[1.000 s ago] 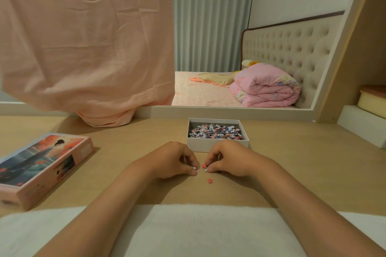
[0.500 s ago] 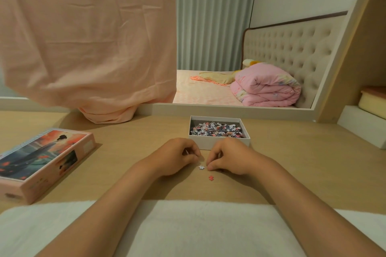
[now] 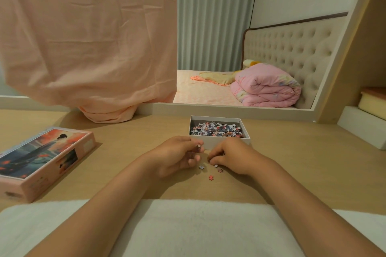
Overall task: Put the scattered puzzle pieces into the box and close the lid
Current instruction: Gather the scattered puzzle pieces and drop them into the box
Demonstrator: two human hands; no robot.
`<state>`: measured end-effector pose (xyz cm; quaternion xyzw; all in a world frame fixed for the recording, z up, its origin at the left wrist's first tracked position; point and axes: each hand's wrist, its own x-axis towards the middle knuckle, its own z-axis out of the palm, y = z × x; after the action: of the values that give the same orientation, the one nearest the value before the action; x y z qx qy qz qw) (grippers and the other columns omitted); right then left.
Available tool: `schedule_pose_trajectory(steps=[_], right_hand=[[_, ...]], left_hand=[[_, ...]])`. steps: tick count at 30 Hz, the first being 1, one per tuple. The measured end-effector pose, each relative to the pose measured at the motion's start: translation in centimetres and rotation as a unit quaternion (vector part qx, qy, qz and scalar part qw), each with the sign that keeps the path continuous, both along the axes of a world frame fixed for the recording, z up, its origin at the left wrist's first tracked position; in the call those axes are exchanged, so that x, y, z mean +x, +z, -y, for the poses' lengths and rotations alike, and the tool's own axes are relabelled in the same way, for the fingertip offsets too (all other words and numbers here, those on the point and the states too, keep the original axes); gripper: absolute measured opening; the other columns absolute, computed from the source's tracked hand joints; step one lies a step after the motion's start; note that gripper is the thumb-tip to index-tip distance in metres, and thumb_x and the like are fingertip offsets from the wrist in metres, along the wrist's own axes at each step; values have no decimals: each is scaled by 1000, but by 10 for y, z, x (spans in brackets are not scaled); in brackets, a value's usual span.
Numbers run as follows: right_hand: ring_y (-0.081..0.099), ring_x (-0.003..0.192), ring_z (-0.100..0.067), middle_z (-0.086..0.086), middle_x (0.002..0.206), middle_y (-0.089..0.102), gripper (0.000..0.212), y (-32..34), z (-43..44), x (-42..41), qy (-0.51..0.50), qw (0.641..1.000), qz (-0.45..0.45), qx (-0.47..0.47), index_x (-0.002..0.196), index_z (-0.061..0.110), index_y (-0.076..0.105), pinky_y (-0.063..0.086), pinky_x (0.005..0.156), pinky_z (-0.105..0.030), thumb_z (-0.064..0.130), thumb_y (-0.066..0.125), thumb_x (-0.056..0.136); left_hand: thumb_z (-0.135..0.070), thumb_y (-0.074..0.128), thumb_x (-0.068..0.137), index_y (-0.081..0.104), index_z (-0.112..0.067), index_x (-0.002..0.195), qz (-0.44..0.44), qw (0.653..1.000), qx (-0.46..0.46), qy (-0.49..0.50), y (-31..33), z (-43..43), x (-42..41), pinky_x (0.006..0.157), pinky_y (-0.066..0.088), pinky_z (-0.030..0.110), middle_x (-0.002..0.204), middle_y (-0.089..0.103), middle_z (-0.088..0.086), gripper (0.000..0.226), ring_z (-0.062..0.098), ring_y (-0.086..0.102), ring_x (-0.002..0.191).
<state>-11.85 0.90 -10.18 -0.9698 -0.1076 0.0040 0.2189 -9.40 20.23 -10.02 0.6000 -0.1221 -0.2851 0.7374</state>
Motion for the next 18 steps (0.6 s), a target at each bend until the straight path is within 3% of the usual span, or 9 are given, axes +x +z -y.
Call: schedule_pose_trajectory(steps=[3, 5, 7, 9, 10, 11, 13, 18], right_hand=[[64, 68, -3, 12, 69, 71, 5, 0, -1, 2, -10, 1000, -7, 28, 88, 23, 77, 53, 74, -27, 19, 74, 85], [60, 57, 3, 14, 58, 67, 7, 1, 1, 1, -21, 998, -17, 57, 80, 23, 74, 51, 66, -22, 17, 75, 84], [57, 55, 4, 13, 60, 68, 10, 3, 6, 1, -42, 995, -3, 88, 75, 22, 74, 48, 61, -19, 17, 75, 83], [58, 59, 2, 10, 66, 70, 9, 7, 10, 2, -77, 987, 44, 137, 74, 22, 74, 46, 61, -18, 19, 76, 82], [59, 63, 1, 10, 69, 70, 9, 9, 12, 3, -102, 978, 84, 163, 74, 23, 74, 45, 61, -19, 20, 76, 82], [60, 67, -1, 10, 73, 70, 8, 12, 13, 5, -129, 966, 130, 183, 74, 25, 74, 44, 62, -19, 21, 77, 82], [62, 77, -6, 12, 79, 70, 6, 17, 16, 9, -177, 945, 201, 190, 78, 27, 75, 45, 67, -24, 25, 75, 84], [62, 101, -16, 6, 107, 72, 18, 14, 27, 20, -186, 955, 199, 117, 106, 30, 77, 48, 85, -31, 31, 65, 93]], left_hand=[[-3, 38, 99, 55, -2, 108, -89, 994, -56, 9, 5, -3, 4, 44, 39, 19, 78, 57, 10, 19, 16, 50, 60], [-6, 40, 97, 59, -2, 104, -79, 996, -28, 24, 6, -3, 4, 44, 36, 19, 74, 55, 7, 21, 15, 48, 57], [-15, 54, 95, 68, -5, 96, 78, 987, 131, 43, 2, -4, 3, 46, 34, 19, 65, 55, 0, 18, 11, 47, 54], [-30, 72, 86, 75, -18, 93, 303, 892, 335, 14, -7, -7, 7, 54, 40, 18, 63, 58, -9, 14, 4, 50, 56], [-36, 77, 81, 76, -25, 94, 374, 841, 392, -13, -11, -7, 8, 61, 44, 20, 68, 61, -10, 17, 3, 53, 62], [-39, 79, 77, 77, -30, 95, 402, 815, 417, -31, -13, -7, 10, 68, 48, 23, 75, 65, -9, 20, 4, 57, 69], [-36, 81, 77, 78, -30, 95, 407, 814, 412, -33, -14, -5, 11, 77, 50, 24, 83, 70, -7, 19, 6, 62, 78], [-26, 78, 81, 73, -27, 81, 429, 813, 392, -39, -15, -1, 14, 66, 46, 15, 78, 67, -12, 5, -2, 56, 68]])
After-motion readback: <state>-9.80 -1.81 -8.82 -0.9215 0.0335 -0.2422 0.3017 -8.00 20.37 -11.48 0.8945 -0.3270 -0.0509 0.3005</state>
